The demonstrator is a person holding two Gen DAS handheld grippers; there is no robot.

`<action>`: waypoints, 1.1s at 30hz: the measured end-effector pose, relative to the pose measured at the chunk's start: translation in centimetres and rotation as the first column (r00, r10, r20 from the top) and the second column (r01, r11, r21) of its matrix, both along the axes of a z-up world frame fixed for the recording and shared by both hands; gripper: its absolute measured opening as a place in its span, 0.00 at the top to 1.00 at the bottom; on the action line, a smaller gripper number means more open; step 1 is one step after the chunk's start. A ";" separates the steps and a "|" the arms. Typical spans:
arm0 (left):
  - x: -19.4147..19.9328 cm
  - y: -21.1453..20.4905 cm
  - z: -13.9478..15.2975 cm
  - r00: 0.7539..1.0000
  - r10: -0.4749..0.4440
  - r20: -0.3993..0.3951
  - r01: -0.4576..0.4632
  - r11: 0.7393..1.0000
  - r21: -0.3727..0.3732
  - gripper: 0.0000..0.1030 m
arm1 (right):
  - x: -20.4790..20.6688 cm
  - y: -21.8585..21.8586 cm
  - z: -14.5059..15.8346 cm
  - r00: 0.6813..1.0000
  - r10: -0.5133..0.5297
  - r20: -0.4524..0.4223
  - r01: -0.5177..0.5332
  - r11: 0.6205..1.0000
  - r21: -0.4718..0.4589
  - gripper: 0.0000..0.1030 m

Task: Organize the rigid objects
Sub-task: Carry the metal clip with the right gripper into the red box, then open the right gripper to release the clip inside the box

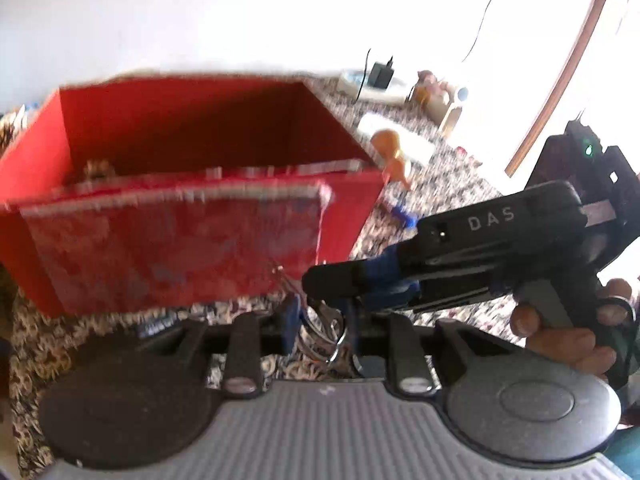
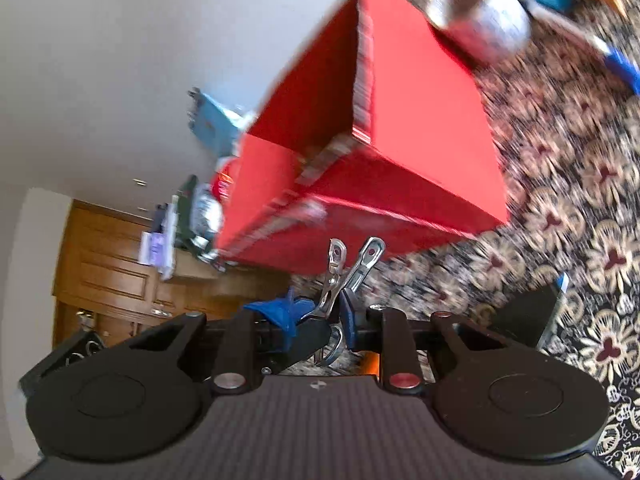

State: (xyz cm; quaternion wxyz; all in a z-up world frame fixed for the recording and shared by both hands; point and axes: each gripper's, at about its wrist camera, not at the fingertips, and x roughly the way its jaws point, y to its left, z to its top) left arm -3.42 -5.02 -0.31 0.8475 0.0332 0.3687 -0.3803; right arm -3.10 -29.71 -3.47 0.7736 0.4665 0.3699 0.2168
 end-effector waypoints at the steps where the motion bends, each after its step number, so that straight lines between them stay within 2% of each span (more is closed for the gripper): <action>1: -0.1 0.2 0.7 1.000 -0.004 0.014 0.004 1.000 -0.014 0.80 | 0.0 0.1 0.7 1.000 -0.003 0.019 0.003 1.000 0.002 0.94; 8: 0.1 0.9 5.5 0.992 -0.005 0.127 0.018 0.994 -0.105 0.80 | 1.2 0.2 5.2 0.987 -0.027 0.158 0.027 1.000 0.004 0.94; 11: 1.1 1.2 7.0 0.984 0.009 0.176 0.015 0.991 -0.134 0.80 | 2.8 0.5 6.0 0.980 -0.038 0.194 0.038 0.999 0.003 0.94; 14: 2.8 1.3 7.7 0.979 0.031 0.199 -0.002 0.990 -0.144 0.80 | 4.9 0.8 5.6 0.980 -0.047 0.194 0.047 0.999 0.002 0.94; 19: 6.9 1.1 6.6 0.980 0.074 0.185 -0.052 0.991 -0.121 0.80 | 9.0 1.6 3.7 0.991 -0.036 0.133 0.034 0.999 0.014 0.94; 23: 9.9 1.1 4.1 0.983 0.112 0.147 -0.106 0.993 -0.049 0.80 | 12.8 4.0 1.9 0.999 0.009 0.044 -0.008 1.000 -0.024 0.94; 25: 10.9 1.9 2.9 0.984 0.130 0.125 -0.129 0.992 -0.015 0.80 | 13.9 5.0 2.0 0.999 0.031 0.030 -0.028 0.997 -0.079 0.93; 28: 12.3 3.2 1.6 0.984 0.157 0.087 -0.159 0.987 0.009 0.79 | 15.3 6.4 1.5 0.999 0.052 0.001 -0.052 0.993 -0.104 0.92; 31: 13.5 4.3 1.0 0.978 0.198 0.064 -0.200 0.979 0.027 0.79 | 15.7 6.9 0.7 0.999 0.030 -0.028 -0.034 0.987 -0.159 0.91; 33: 14.3 4.9 0.4 0.977 0.209 0.031 -0.211 0.977 0.041 0.79 | 15.9 6.7 0.7 0.999 0.031 -0.035 -0.036 0.990 -0.137 0.91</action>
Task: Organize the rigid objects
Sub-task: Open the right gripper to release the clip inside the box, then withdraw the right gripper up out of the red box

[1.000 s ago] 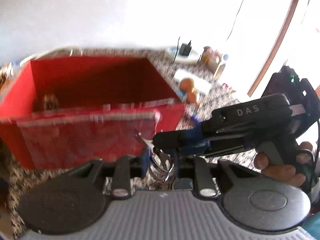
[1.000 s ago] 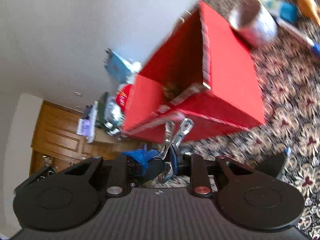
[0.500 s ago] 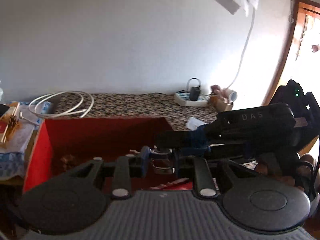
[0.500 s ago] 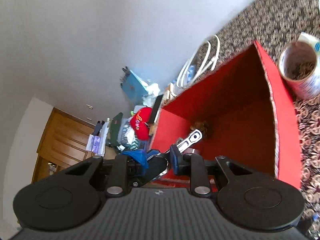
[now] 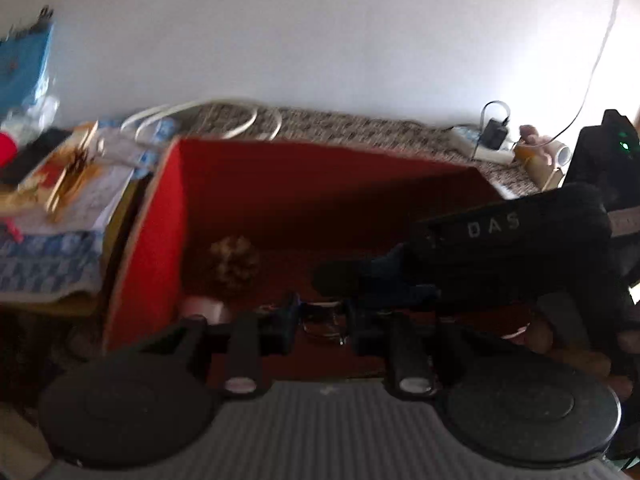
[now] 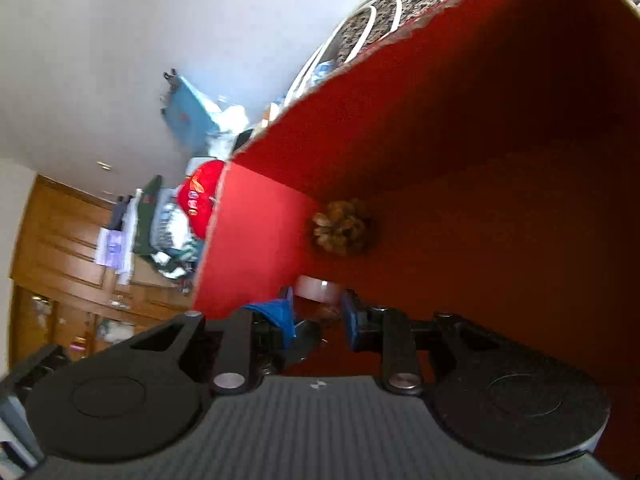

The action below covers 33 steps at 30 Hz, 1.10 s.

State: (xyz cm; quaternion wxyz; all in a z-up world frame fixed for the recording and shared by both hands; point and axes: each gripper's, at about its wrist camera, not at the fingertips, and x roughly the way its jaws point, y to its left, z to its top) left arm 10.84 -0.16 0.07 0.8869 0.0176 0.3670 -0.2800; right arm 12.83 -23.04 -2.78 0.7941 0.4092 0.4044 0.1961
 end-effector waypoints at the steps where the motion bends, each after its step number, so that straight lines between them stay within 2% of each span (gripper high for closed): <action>1: 0.2 0.2 -0.3 1.000 0.007 -0.008 -0.007 1.000 0.004 0.78 | -0.1 -0.2 -0.1 1.000 -0.002 -0.002 0.002 1.000 -0.002 0.91; 3: 0.0 0.3 -0.3 1.000 0.014 0.006 -0.014 1.000 0.008 0.74 | -0.2 -0.2 0.1 1.000 -0.001 -0.002 0.001 1.000 -0.018 0.91; 5: 0.1 0.3 -0.4 1.000 0.019 0.006 -0.019 1.000 0.014 0.59 | -0.3 -0.1 0.3 1.000 -0.007 0.002 0.007 0.999 -0.050 0.91; 11: 0.4 -0.5 -0.6 0.999 0.031 -0.007 -0.031 0.999 0.045 0.45 | -0.3 0.6 0.7 1.000 -0.009 0.022 0.012 0.992 -0.126 0.91; 23: 0.8 -1.3 -0.8 0.997 0.064 -0.031 -0.061 0.993 0.096 0.41 | -0.4 1.2 1.3 0.999 -0.031 0.028 0.036 0.979 -0.201 0.88; 27: 0.5 -1.8 -0.5 0.997 0.081 -0.013 -0.078 0.988 0.136 0.41 | -1.1 1.0 2.0 0.997 -0.053 0.049 0.066 0.948 -0.311 0.88; 33: 0.3 -2.4 -0.1 0.995 0.100 -0.007 -0.097 0.979 0.178 0.41 | -2.7 0.1 2.7 0.990 -0.118 0.080 0.140 0.905 -0.401 0.87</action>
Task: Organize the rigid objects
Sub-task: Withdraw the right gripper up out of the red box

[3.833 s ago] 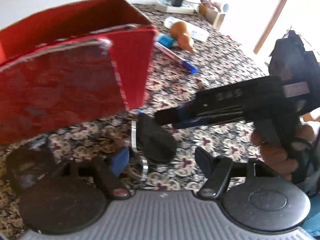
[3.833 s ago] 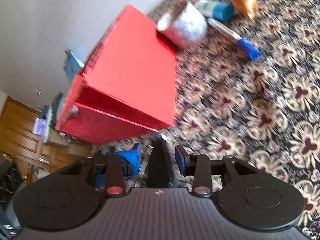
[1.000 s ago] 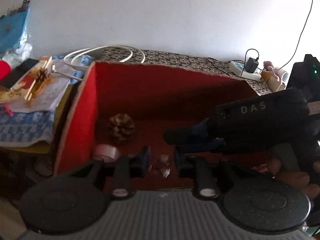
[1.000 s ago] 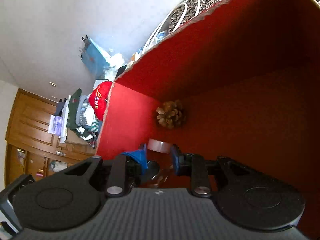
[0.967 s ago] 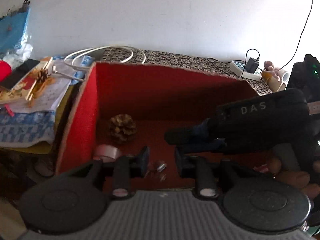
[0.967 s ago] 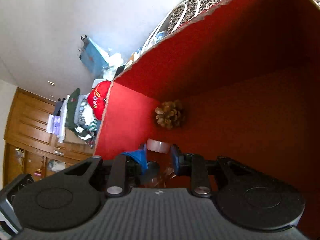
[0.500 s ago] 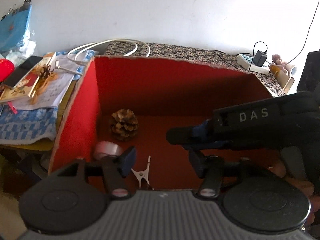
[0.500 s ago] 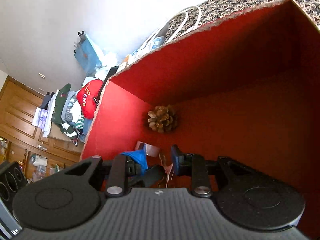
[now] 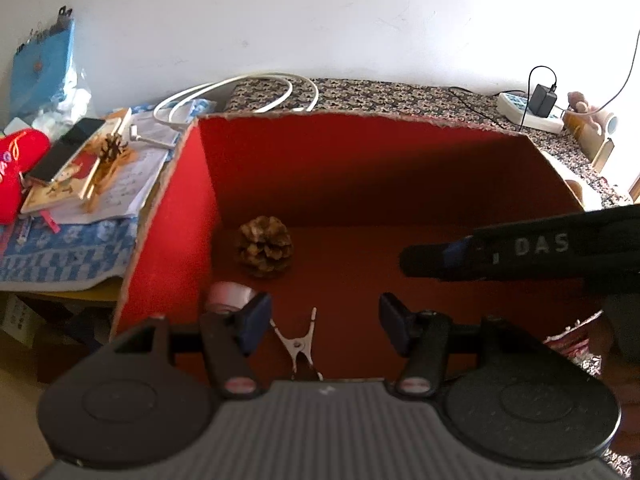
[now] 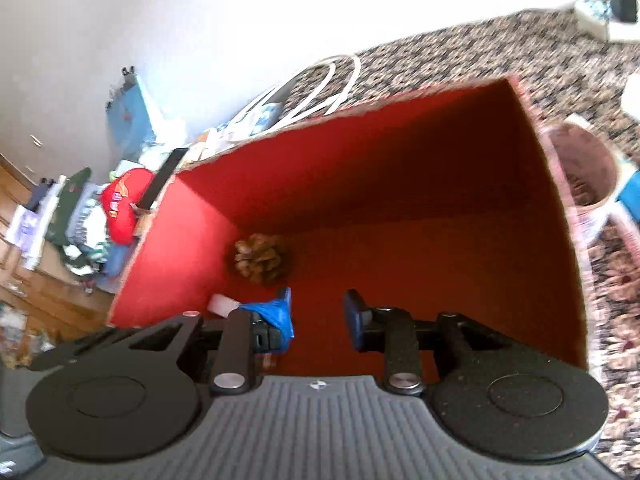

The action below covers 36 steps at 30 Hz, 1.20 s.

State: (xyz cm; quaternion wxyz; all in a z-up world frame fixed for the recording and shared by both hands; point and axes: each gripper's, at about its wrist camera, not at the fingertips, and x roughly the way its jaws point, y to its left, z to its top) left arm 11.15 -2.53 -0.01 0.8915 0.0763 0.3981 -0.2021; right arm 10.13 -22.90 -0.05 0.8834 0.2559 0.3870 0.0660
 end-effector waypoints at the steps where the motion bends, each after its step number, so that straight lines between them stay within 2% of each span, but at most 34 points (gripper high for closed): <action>1: -0.1 -0.1 0.2 1.000 0.001 0.006 -0.001 1.000 0.008 0.41 | -0.3 0.1 0.2 1.000 -0.009 0.005 0.009 1.000 -0.028 0.87; 9: -2.2 -1.0 2.2 0.998 0.010 0.061 -0.012 0.999 0.033 0.40 | -2.3 0.1 1.2 0.998 -0.053 0.042 0.058 0.987 -0.150 0.87; 20: -5.4 -1.2 3.8 0.991 0.079 0.106 -0.087 0.994 0.071 0.39 | -5.3 -1.0 2.5 0.991 -0.100 0.090 0.117 0.973 -0.199 0.87; 29: -8.3 -0.8 4.8 0.980 0.158 0.122 -0.169 0.982 0.086 0.38 | -8.5 -3.1 2.8 0.991 -0.080 0.109 0.097 0.981 -0.169 0.85; 36: -11.6 -1.2 5.2 0.979 0.155 0.132 -0.165 0.984 0.067 0.38 | -11.3 -4.5 3.3 0.984 -0.037 0.175 0.062 0.988 -0.143 0.85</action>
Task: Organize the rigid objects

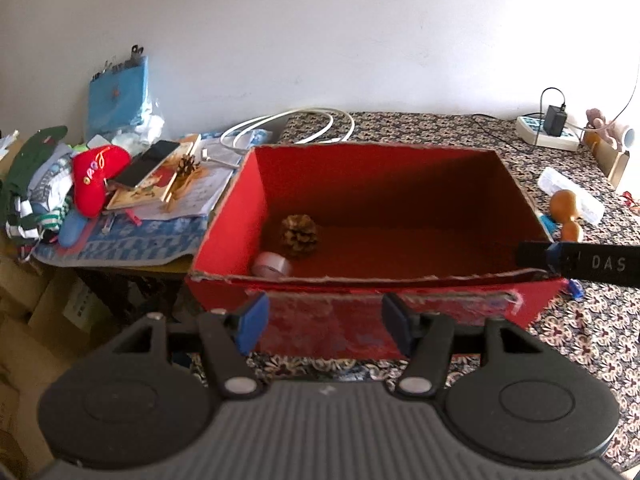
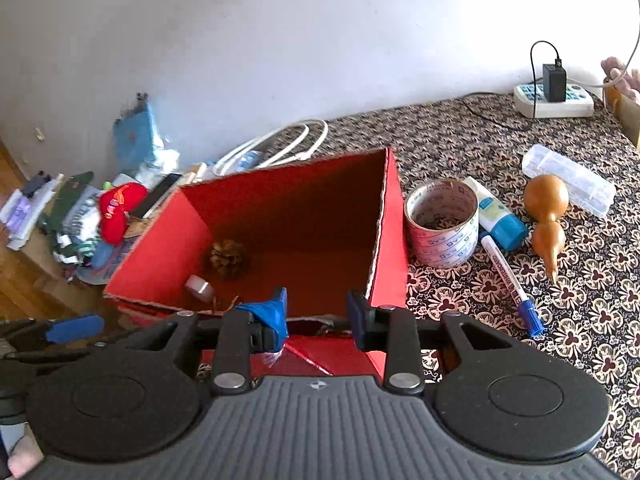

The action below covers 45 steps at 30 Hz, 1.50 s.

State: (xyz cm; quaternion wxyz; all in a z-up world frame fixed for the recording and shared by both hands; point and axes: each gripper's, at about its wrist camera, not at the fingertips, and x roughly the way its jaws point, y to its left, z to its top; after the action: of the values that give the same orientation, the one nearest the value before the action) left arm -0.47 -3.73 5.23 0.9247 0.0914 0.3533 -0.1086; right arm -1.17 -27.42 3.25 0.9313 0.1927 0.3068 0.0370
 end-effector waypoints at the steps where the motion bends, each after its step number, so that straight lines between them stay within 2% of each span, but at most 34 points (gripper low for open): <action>1: -0.3 -0.1 0.0 1.000 -0.001 0.001 0.001 1.000 0.001 0.38 | -0.4 -0.2 0.1 1.000 0.010 0.011 -0.010 1.000 0.002 0.85; 6: -1.8 -0.9 -1.0 1.000 0.004 -0.024 -0.004 1.000 0.004 0.38 | -2.9 -1.1 -0.4 0.998 0.031 0.052 -0.031 0.999 0.008 0.84; 10: -2.8 -1.8 -2.2 0.998 -0.014 -0.057 0.014 1.000 -0.001 0.38 | -5.0 -2.4 -2.1 0.997 0.029 0.074 -0.030 0.999 0.017 0.84; 15: -3.8 -3.3 -4.6 0.986 -0.102 -0.135 0.095 0.994 -0.053 0.37 | -6.1 -3.9 -5.6 0.999 0.019 -0.042 -0.016 0.997 0.074 0.84; 18: -4.6 -4.6 -6.2 0.973 -0.160 -0.166 0.152 0.987 -0.060 0.37 | -7.1 -4.3 -7.4 0.998 0.017 -0.062 -0.011 0.994 0.104 0.84; 24: -6.1 -7.4 -8.8 0.941 -0.275 -0.197 0.270 0.961 -0.054 0.36 | -7.4 -4.3 -9.4 0.993 0.020 -0.114 -0.012 0.997 0.071 0.84; 33: -7.1 -10.3 -11.2 0.888 -0.416 -0.193 0.410 0.909 -0.075 0.36 | -7.9 -5.5 -12.2 0.987 0.059 -0.150 -0.029 0.981 0.193 0.84; 36: -6.8 -10.9 -11.9 0.882 -0.430 -0.192 0.426 0.902 -0.065 0.35 | -7.9 -5.7 -12.6 0.985 0.069 -0.156 -0.033 0.974 0.222 0.84; 45: -6.1 -11.3 -13.6 0.877 -0.425 -0.226 0.419 0.905 -0.073 0.34 | -7.0 -5.9 -12.9 0.985 0.098 -0.145 -0.057 0.963 0.263 0.84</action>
State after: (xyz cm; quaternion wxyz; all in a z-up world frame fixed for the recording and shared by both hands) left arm -6.57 -15.07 -8.39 0.8310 0.1425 0.4312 -0.3213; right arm -8.21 -33.29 -9.65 0.8692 0.3025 0.3788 0.0978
